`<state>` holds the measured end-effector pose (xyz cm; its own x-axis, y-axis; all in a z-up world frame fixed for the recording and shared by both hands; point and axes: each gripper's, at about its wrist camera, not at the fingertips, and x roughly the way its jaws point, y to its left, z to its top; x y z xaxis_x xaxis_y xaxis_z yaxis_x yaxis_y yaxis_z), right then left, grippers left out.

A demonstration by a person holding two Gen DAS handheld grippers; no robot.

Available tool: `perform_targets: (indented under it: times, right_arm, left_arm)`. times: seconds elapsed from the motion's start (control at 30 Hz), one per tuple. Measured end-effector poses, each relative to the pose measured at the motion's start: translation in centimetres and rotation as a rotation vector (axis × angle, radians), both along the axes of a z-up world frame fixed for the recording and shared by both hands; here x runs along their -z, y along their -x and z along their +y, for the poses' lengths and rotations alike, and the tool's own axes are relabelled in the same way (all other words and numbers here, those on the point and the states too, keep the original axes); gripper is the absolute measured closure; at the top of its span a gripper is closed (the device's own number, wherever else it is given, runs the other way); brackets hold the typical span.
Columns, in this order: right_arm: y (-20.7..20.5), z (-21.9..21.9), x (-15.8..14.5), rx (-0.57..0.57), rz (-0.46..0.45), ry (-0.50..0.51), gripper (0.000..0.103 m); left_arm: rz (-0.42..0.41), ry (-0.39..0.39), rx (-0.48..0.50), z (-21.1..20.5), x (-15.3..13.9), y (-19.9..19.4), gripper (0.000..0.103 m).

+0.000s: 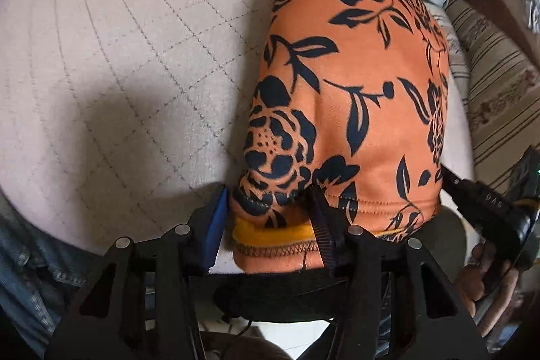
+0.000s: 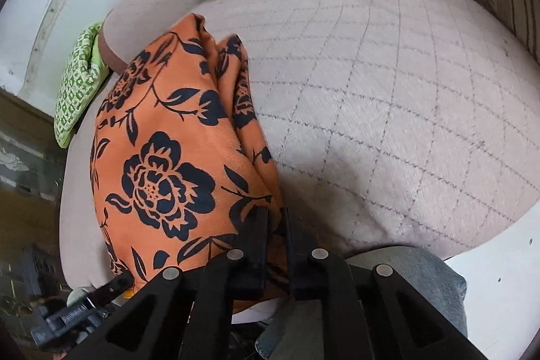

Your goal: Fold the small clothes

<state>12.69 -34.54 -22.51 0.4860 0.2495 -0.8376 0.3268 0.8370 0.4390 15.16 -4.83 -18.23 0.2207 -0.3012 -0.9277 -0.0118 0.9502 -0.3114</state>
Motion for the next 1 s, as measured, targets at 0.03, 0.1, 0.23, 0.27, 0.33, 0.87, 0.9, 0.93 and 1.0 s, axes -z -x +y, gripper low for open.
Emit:
perform_targets:
  times: [0.03, 0.1, 0.23, 0.27, 0.33, 0.87, 0.9, 0.93, 1.0]
  right_arm:
    - [-0.4, 0.0, 0.0, -0.001, -0.001, -0.008, 0.095]
    - [-0.5, -0.3, 0.1, 0.003, -0.008, -0.043, 0.095]
    - [0.8, -1.7, -0.3, 0.029, -0.108, -0.166, 0.095]
    - [1.2, -2.1, -0.5, 0.034, -0.138, -0.198, 0.095]
    - [1.9, -2.6, -1.0, 0.035, -0.204, -0.247, 0.095]
    - [3.0, -3.4, -2.4, 0.005, -0.367, -0.364, 0.062]
    - [3.1, -3.5, -2.3, 0.006, -0.362, -0.356, 0.062]
    - [3.0, -3.6, -2.4, 0.010, -0.352, -0.342, 0.062]
    - [3.1, -3.8, -2.3, 0.021, -0.342, -0.326, 0.062]
  left_arm:
    - [0.005, 0.003, -0.005, 0.1, -0.4, 0.2, 0.056]
    - [-0.003, 0.026, -0.011, 0.5, -1.0, 0.7, 0.056]
    - [-0.034, 0.071, -0.021, 1.4, -2.1, 2.0, 0.056]
    - [-0.044, 0.092, -0.024, 1.7, -2.4, 2.3, 0.055]
    - [-0.053, 0.125, -0.029, 2.0, -2.9, 2.6, 0.055]
    - [-0.178, 0.112, -0.099, 2.3, -5.5, 2.4, 0.042]
    - [-0.176, 0.115, -0.095, 2.2, -5.4, 2.2, 0.042]
    - [-0.176, 0.119, -0.089, 2.1, -5.3, 2.1, 0.042]
    - [-0.176, 0.116, -0.078, 1.9, -5.2, 1.8, 0.042]
